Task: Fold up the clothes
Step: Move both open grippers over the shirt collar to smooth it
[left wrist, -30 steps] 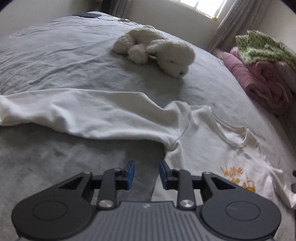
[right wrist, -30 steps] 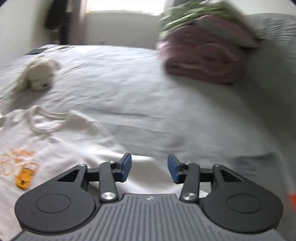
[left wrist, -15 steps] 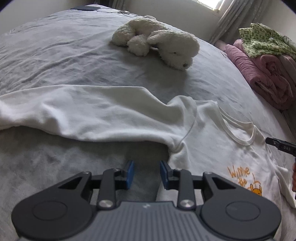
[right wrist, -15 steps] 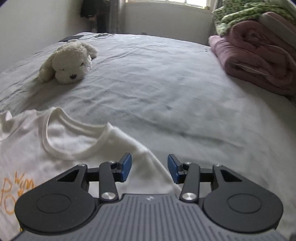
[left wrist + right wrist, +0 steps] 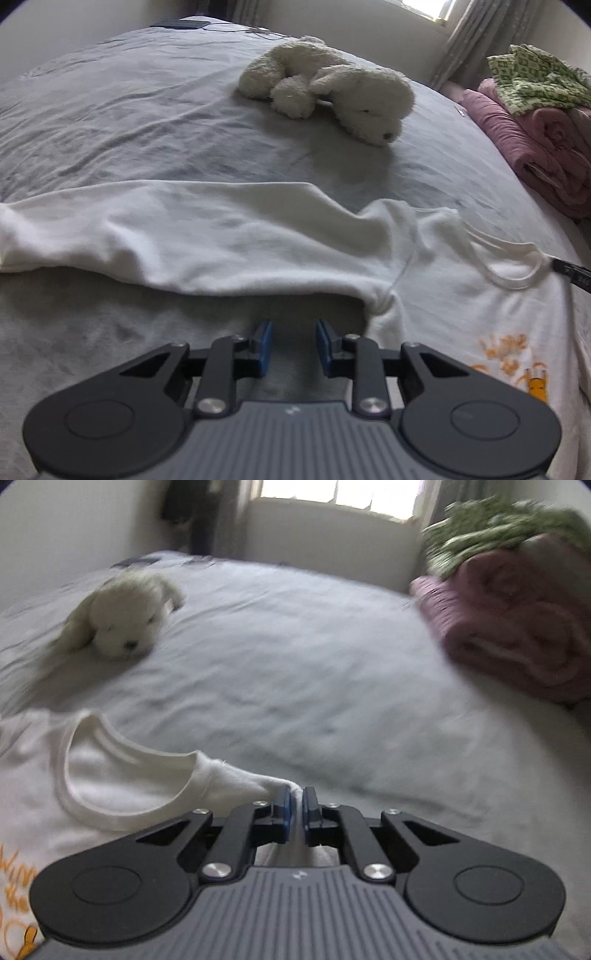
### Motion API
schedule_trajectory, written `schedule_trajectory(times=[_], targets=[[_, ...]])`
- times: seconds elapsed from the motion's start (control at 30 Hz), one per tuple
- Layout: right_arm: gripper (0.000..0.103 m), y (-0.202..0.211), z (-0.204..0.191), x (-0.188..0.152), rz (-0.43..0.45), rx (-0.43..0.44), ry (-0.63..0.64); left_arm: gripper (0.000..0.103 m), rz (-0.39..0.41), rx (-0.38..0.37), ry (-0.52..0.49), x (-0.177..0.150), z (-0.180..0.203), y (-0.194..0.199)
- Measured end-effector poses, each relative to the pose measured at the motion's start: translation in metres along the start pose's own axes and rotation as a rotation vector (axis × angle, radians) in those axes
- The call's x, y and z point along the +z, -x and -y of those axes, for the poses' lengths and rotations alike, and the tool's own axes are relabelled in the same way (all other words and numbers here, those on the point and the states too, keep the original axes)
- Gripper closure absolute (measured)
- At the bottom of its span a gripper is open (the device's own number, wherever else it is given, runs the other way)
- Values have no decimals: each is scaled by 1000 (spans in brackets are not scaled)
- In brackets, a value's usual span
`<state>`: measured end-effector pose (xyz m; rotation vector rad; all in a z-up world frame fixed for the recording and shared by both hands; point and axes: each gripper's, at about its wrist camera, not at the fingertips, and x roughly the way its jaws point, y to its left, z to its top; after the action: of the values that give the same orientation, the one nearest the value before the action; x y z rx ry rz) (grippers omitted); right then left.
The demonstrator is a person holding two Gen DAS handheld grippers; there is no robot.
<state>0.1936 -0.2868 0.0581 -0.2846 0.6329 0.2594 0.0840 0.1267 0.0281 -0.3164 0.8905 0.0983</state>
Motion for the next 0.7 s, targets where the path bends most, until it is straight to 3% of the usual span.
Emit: schedule_trajectory(times=[0.17, 0.27, 0.37, 0.43, 0.47, 0.7], targets=[[97, -32, -12, -17, -98, -109, 51, 77, -4, -1, 5, 1, -4, -1], [95, -30, -20, -18, -60, -88, 94, 77, -7, -10, 20, 2, -7, -1], [85, -17, -6, -12, -26, -31, -1, 77, -12, -23, 23, 3, -7, -1], [67, 0, 7, -8, 12, -38, -88, 75, -14, -29, 19, 3, -6, 0], [64, 9, 13, -6, 32, -42, -132, 75, -15, -32, 17, 3, -6, 1], [63, 78, 52, -39, -12, -58, -289, 74, -24, -77, 4, 0, 1, 3]])
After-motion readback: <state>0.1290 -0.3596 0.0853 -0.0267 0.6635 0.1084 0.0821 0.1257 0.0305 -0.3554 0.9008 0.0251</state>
